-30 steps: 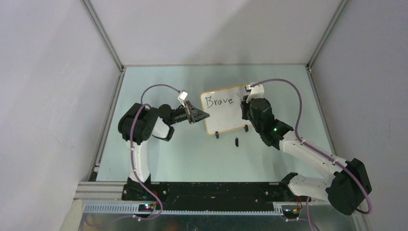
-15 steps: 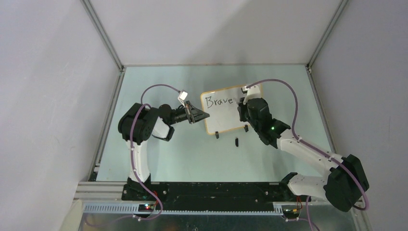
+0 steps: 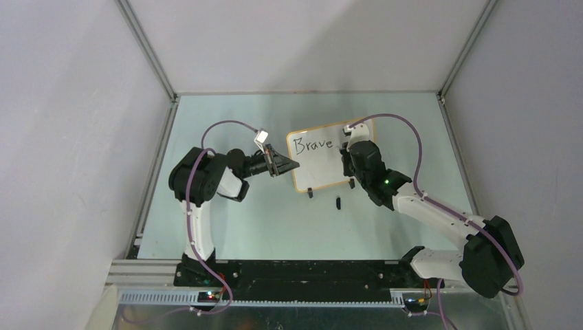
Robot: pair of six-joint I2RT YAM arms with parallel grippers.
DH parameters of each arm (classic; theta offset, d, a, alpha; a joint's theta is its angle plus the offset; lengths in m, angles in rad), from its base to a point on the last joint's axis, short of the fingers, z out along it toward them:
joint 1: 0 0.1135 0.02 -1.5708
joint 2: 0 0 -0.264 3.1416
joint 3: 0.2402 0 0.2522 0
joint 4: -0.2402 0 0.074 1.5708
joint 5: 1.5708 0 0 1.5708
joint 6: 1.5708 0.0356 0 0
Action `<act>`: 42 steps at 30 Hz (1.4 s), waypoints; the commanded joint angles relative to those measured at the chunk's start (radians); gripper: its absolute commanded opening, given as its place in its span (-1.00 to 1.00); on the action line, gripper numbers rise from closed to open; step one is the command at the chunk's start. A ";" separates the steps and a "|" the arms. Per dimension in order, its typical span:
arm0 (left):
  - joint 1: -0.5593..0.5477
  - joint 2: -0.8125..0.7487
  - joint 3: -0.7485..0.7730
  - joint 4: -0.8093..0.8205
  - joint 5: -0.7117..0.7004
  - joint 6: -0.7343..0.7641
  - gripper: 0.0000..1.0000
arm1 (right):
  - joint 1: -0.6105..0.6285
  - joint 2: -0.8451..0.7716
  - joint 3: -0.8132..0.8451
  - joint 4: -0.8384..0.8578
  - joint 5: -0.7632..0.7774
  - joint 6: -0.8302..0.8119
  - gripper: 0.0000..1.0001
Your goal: Write a sentence on the whiteboard
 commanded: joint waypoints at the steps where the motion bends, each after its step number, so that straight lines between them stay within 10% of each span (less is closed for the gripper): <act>1: 0.001 -0.039 -0.016 0.036 0.041 0.029 -1.00 | -0.007 -0.001 0.038 0.022 0.036 -0.002 -1.00; 42: 0.001 -0.036 -0.013 0.036 0.042 0.027 -1.00 | -0.028 0.032 0.073 0.007 0.028 0.005 -1.00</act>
